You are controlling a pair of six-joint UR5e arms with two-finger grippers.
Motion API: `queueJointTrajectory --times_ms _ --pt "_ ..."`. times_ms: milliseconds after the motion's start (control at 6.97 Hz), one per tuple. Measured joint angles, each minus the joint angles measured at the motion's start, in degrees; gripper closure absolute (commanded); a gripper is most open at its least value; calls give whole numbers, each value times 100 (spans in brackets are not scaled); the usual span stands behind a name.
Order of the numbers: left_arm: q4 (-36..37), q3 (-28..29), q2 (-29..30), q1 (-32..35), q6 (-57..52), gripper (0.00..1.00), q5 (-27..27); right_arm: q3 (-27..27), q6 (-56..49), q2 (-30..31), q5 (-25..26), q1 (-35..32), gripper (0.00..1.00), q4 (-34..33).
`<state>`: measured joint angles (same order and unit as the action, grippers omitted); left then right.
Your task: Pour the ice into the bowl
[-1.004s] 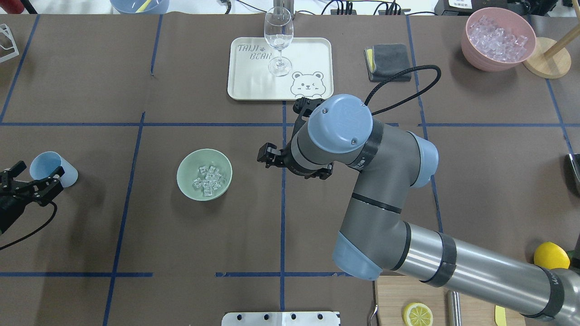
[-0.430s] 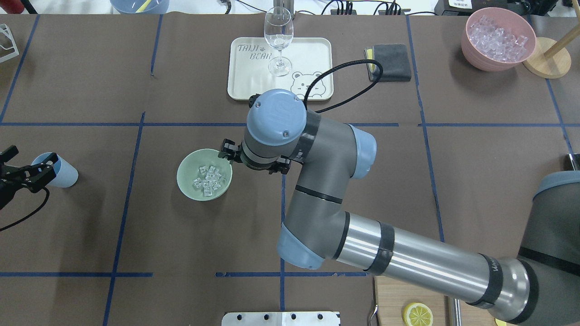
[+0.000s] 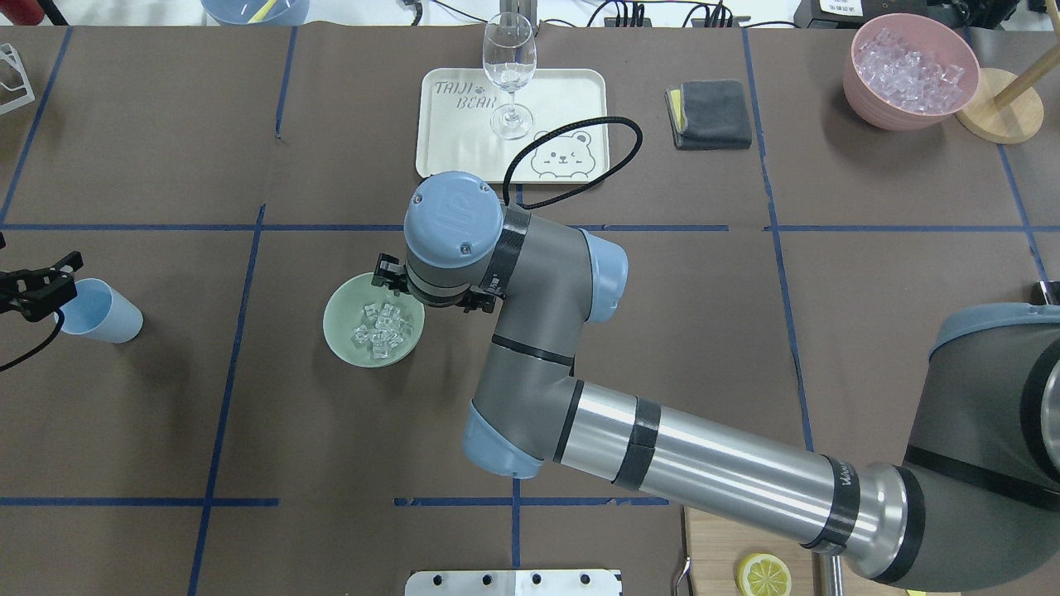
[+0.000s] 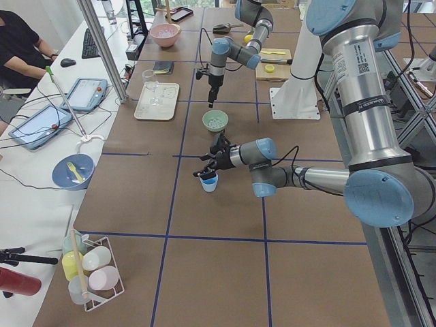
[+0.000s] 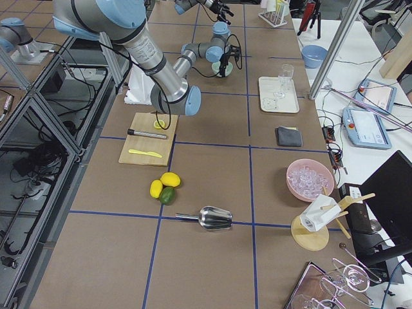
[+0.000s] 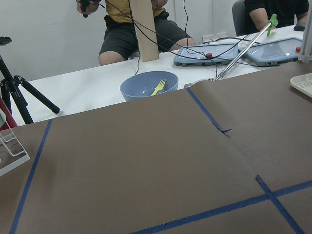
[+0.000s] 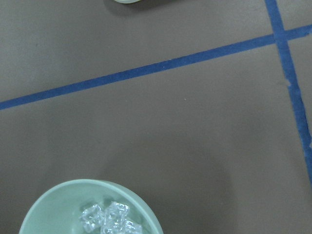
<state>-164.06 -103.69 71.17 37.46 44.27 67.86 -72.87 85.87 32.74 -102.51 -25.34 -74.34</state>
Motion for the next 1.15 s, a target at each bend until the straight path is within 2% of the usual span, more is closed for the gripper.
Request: queueJointTrajectory --times_ms 143,287,430,1004,1148 --pt "445 -201 51 370 -198 0 584 207 -6 -96 35 79 22 86" --pt "893 -365 128 721 -378 0 1147 330 0 -159 75 177 71 117" --pt "1257 -446 221 1012 -503 0 1616 390 15 -181 145 270 100 126" --pt "3450 -461 1319 2079 -1253 0 3247 337 -200 -166 211 342 100 127" --pt "4005 -446 1517 2231 -1454 0 3472 189 -217 -162 176 280 100 105"
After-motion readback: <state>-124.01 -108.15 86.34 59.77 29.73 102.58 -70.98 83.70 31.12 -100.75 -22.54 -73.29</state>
